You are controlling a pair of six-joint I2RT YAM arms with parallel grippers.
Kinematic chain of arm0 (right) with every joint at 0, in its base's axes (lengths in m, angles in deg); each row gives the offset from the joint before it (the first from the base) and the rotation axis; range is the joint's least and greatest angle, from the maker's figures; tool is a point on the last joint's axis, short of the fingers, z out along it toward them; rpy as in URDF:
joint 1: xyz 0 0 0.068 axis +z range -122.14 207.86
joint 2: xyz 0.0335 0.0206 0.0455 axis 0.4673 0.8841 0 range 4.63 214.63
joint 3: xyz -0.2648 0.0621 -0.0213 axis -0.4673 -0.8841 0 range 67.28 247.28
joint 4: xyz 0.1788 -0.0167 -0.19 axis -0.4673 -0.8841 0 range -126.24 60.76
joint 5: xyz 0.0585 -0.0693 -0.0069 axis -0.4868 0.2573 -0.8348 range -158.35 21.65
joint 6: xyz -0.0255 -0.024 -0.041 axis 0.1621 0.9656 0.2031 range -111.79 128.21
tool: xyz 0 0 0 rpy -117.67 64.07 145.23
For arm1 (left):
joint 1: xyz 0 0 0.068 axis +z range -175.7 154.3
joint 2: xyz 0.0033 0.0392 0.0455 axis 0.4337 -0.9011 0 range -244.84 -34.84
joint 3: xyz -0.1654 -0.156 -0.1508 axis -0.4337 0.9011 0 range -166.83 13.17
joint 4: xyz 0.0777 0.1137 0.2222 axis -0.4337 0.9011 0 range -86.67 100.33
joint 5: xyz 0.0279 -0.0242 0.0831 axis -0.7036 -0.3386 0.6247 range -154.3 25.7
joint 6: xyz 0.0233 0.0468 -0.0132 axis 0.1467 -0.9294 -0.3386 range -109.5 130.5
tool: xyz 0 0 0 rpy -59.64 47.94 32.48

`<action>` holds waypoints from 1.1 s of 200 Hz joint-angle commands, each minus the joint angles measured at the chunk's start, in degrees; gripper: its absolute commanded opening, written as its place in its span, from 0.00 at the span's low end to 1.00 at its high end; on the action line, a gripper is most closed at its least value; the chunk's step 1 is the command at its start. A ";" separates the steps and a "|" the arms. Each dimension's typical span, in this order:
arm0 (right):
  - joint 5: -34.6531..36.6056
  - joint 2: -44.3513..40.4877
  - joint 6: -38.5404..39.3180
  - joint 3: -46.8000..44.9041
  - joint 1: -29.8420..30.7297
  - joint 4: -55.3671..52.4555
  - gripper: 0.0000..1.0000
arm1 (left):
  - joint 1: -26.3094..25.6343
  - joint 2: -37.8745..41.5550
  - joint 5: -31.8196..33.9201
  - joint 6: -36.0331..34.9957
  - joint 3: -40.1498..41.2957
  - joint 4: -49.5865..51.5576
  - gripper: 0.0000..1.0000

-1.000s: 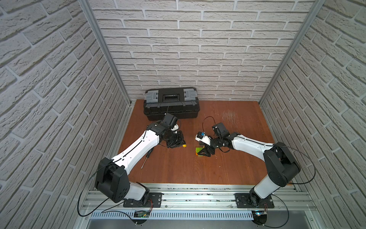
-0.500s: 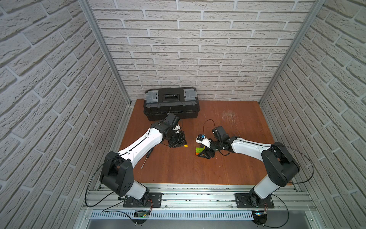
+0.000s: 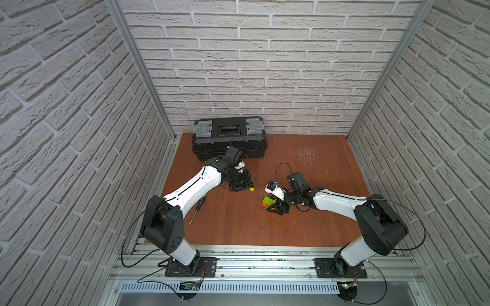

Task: Assemble a carrot with lego
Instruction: Adjust the lego brick at the center of the board, then assemble the lego brick with the lego brick.

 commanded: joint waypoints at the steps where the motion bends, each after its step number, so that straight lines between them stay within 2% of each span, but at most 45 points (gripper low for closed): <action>1: 1.62 0.51 -0.97 0.86 0.52 2.80 0.67 | -0.72 -2.02 -1.73 -3.95 -2.76 0.78 0.00; 47: 3.18 -0.25 -2.91 -0.90 0.47 4.81 0.63 | -0.62 -3.51 -7.52 -14.43 -4.97 4.17 0.00; 76: 3.64 -1.02 -3.90 -2.54 0.53 6.70 0.61 | -0.21 -4.23 -7.61 -22.07 -6.43 9.92 0.00; 111: 3.91 -1.17 -5.05 -2.98 1.08 6.52 0.58 | 0.35 -4.89 -9.59 -27.97 -6.54 14.14 0.00; 149: 5.58 -1.55 -6.63 -4.76 2.14 8.82 0.55 | 0.55 -5.28 -11.07 -30.05 -6.55 14.45 0.00; 220: 7.02 -0.90 -7.55 -6.25 2.82 11.01 0.42 | 0.45 -7.02 -12.20 -31.41 -7.57 13.85 0.00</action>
